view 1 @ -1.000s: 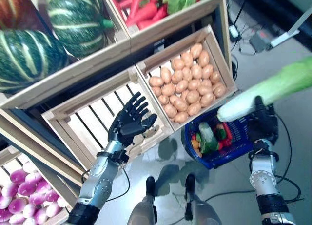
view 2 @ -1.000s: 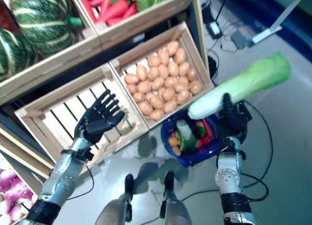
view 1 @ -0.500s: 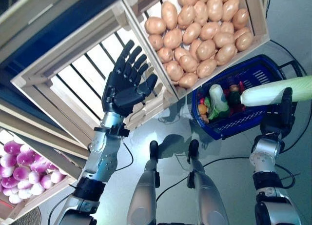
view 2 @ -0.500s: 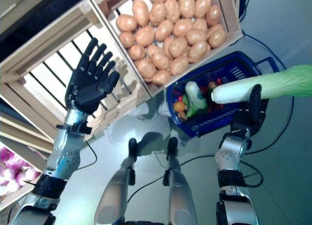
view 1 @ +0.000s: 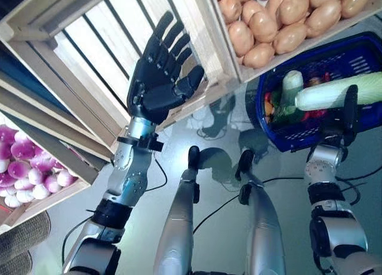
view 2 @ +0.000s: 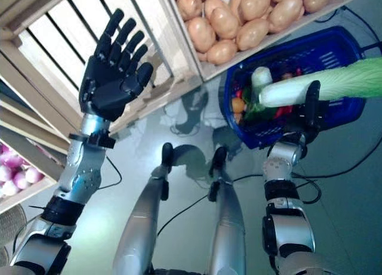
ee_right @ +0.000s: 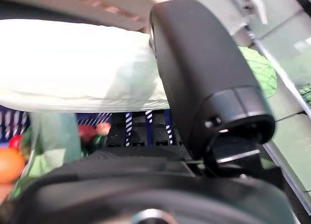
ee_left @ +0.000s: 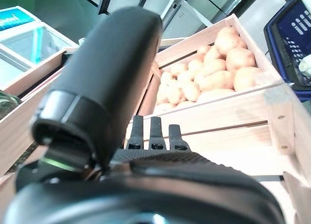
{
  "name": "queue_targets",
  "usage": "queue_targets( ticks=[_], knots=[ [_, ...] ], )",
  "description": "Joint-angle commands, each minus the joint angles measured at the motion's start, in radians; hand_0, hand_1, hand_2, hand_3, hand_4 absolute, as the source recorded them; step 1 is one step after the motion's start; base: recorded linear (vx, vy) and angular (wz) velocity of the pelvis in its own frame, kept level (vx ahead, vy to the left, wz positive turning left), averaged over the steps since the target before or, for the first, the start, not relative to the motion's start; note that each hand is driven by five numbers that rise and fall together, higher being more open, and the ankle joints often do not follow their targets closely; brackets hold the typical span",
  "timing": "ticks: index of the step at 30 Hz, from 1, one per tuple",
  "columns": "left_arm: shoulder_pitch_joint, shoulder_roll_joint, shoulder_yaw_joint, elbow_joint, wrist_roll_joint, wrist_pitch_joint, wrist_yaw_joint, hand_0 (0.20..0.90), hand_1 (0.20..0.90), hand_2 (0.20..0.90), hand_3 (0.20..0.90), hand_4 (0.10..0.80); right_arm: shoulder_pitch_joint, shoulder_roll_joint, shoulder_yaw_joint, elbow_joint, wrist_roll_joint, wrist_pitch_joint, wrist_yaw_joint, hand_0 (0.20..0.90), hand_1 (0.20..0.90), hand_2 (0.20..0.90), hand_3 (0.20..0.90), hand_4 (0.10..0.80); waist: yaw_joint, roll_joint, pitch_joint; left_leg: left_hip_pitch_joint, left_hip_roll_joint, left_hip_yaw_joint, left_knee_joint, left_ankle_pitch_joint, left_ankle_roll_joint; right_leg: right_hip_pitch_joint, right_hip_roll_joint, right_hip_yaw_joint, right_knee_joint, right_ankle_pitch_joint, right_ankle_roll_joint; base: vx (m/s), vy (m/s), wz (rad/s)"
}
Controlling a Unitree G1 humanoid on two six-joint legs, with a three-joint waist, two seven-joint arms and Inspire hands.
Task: Put vegetables into the basket
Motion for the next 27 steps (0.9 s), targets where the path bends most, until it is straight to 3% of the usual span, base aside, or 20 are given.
queue_targets(
  ticks=[1, 9, 18, 19, 20, 27],
  knots=[
    [-0.082, 0.012, 0.014, -0.15, -0.025, -0.103, -0.04, 0.9, 0.9, 0.9, 0.9, 0.8, -0.038, -0.135, 0.005, -0.067, -0.106, -0.029, -0.04, 0.3, 0.3, 0.3, 0.3, 0.4, 0.005, 0.008, -0.001, -0.06, -0.046, -0.018, 0.067, -0.044, -0.018, 0.009, 0.003, 0.001, 0.072, -0.039, 0.03, -0.035, -0.096, 0.0],
    [-0.068, 0.006, 0.008, -0.15, -0.016, -0.118, -0.065, 0.9, 0.9, 0.9, 0.9, 0.8, -0.064, -0.121, 0.023, -0.069, -0.122, -0.012, -0.085, 0.3, 0.3, 0.3, 0.3, 0.4, 0.012, 0.022, -0.001, -0.163, -0.059, -0.037, 0.117, -0.047, -0.012, -0.097, 0.006, 0.01, 0.143, -0.045, 0.028, 0.025, -0.044, 0.03],
    [-0.048, 0.006, 0.018, -0.174, -0.034, -0.146, -0.101, 0.9, 0.9, 0.9, 0.9, 0.8, -0.086, -0.107, 0.054, -0.047, -0.128, 0.046, -0.05, 0.3, 0.3, 0.3, 0.3, 0.4, 0.02, 0.046, -0.001, -0.266, -0.063, -0.042, 0.18, -0.05, -0.014, -0.206, 0.003, 0.021, 0.249, -0.065, 0.025, 0.019, 0.002, 0.01],
    [-0.046, 0.005, 0.02, -0.18, -0.042, -0.151, -0.118, 0.9, 0.9, 0.9, 0.9, 0.8, -0.085, -0.104, 0.054, -0.045, -0.134, 0.052, -0.05, 0.526, 0.526, 0.526, 0.526, 0.551, 0.02, 0.047, -0.001, -0.269, -0.062, -0.042, 0.181, -0.05, -0.013, -0.208, 0.003, 0.02, 0.251, -0.065, 0.024, 0.0, 0.0, 0.0],
    [-0.044, 0.003, 0.026, -0.189, -0.037, -0.155, -0.132, 0.9, 0.9, 0.9, 0.9, 0.8, -0.085, -0.101, 0.057, -0.037, -0.142, 0.063, -0.063, 0.9, 0.9, 0.9, 0.9, 0.8, 0.022, 0.045, -0.001, -0.271, -0.062, -0.044, 0.182, -0.051, -0.014, -0.209, 0.005, 0.018, 0.251, -0.064, 0.024, 0.0, 0.0, 0.0],
    [-0.053, 0.007, 0.033, -0.207, -0.031, -0.135, -0.131, 0.9, 0.9, 0.9, 0.9, 0.8, -0.084, -0.101, 0.053, -0.02, -0.146, 0.058, -0.056, 0.9, 0.9, 0.9, 0.9, 0.8, 0.025, 0.038, -0.001, -0.259, -0.066, -0.047, 0.178, -0.045, -0.016, -0.198, 0.011, 0.01, 0.252, -0.055, 0.026, 0.0, 0.0, 0.0]
  ],
)
